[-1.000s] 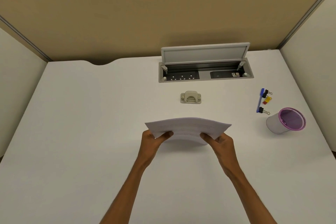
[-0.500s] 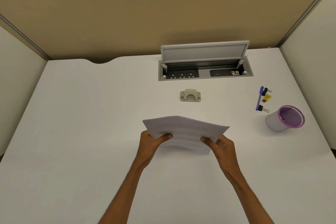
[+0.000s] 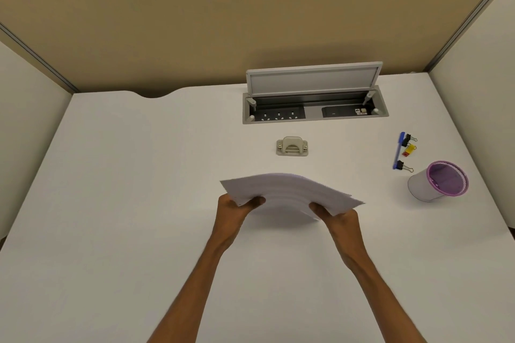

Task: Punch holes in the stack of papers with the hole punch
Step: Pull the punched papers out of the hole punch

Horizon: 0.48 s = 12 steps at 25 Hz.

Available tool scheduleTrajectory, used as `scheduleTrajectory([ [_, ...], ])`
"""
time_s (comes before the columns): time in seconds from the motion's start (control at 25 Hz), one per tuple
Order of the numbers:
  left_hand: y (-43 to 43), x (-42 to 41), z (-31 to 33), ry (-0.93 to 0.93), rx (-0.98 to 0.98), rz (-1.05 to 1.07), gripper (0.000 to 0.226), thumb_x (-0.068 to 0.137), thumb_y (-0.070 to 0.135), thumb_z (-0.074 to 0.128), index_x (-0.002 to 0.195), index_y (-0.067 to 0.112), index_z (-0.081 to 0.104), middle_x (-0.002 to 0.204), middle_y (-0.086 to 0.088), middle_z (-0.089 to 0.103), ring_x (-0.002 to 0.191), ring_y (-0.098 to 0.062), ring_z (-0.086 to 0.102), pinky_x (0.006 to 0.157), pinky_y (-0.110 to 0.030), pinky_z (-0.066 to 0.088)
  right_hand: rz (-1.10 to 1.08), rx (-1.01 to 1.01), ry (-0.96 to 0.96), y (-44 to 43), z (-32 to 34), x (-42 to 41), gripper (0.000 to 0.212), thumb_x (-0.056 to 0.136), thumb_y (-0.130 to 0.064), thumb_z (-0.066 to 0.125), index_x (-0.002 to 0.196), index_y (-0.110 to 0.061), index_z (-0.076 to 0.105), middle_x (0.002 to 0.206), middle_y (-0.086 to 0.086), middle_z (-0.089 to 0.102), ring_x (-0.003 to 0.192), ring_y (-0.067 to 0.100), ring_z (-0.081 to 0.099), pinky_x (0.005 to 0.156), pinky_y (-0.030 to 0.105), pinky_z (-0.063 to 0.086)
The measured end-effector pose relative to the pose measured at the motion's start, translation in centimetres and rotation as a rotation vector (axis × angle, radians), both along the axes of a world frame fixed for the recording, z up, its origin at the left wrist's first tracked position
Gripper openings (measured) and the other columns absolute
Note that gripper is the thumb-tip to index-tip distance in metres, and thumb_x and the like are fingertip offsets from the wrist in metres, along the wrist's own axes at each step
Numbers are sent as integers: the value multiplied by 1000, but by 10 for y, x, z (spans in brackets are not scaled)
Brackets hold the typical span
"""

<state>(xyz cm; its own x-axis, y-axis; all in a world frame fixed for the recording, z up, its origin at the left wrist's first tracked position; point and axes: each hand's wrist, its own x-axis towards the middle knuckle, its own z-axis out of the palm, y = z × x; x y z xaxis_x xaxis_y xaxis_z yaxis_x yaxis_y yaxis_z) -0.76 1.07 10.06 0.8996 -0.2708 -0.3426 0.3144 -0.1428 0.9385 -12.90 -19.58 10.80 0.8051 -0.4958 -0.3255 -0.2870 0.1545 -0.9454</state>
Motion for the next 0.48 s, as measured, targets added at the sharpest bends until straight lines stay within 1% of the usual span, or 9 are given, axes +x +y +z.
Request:
scheduleTrajectory([
  [0.04,-1,2,1,-1,-8,-13,32,78,-3,81,94,23,72,82,14,77,80,1,71,71,-14,54,-10,-2,-9,-2,-1,0,27,87,-9,74,93,-35,72,85,-20,76,87,-1,69,76,15,51],
  [0.12,-2,6,3,-15,-20,-58,27,79,-4,80,91,20,73,81,13,77,78,1,69,69,-14,53,9,-3,-18,-4,1,2,24,89,-2,70,95,-25,73,82,-23,76,81,-10,68,71,8,49],
  [0.16,-1,7,3,-25,-28,-75,27,79,-4,80,93,18,74,85,10,77,81,-1,70,71,-16,53,31,-7,-10,-4,1,4,24,89,0,69,100,-21,74,86,-24,76,83,-11,67,72,7,49],
  [0.2,1,8,2,-34,-39,-87,28,78,-4,81,98,15,74,93,7,78,88,-5,70,74,-18,54,55,-14,-9,-5,-2,5,25,89,-2,70,106,-20,73,94,-22,76,91,-10,67,76,8,49],
  [0.28,1,9,-2,-51,-49,-82,34,77,-3,82,107,11,74,106,1,76,100,-13,69,80,-22,55,53,-36,-24,-5,-5,4,33,87,-8,75,113,-26,73,111,-17,74,106,-3,65,86,16,51],
  [0.32,1,9,-4,-51,-43,-65,35,77,-2,82,109,12,74,107,0,76,102,-15,68,81,-22,56,35,-35,-30,-5,-5,5,34,86,-8,76,112,-29,73,115,-15,73,109,-1,65,89,17,52],
  [0.4,-2,11,-3,-25,-23,-18,36,77,2,83,106,21,72,99,8,77,96,-9,70,80,-19,57,6,-17,-32,-6,-8,7,31,85,-9,77,105,-32,73,110,-14,75,106,0,67,88,16,52],
  [0.48,-4,12,-4,-16,-9,-17,37,79,3,82,103,29,69,90,17,77,90,0,70,79,-17,57,-29,-4,-9,-5,-9,9,25,84,-13,79,99,-32,72,97,-14,77,96,2,69,80,13,53],
])
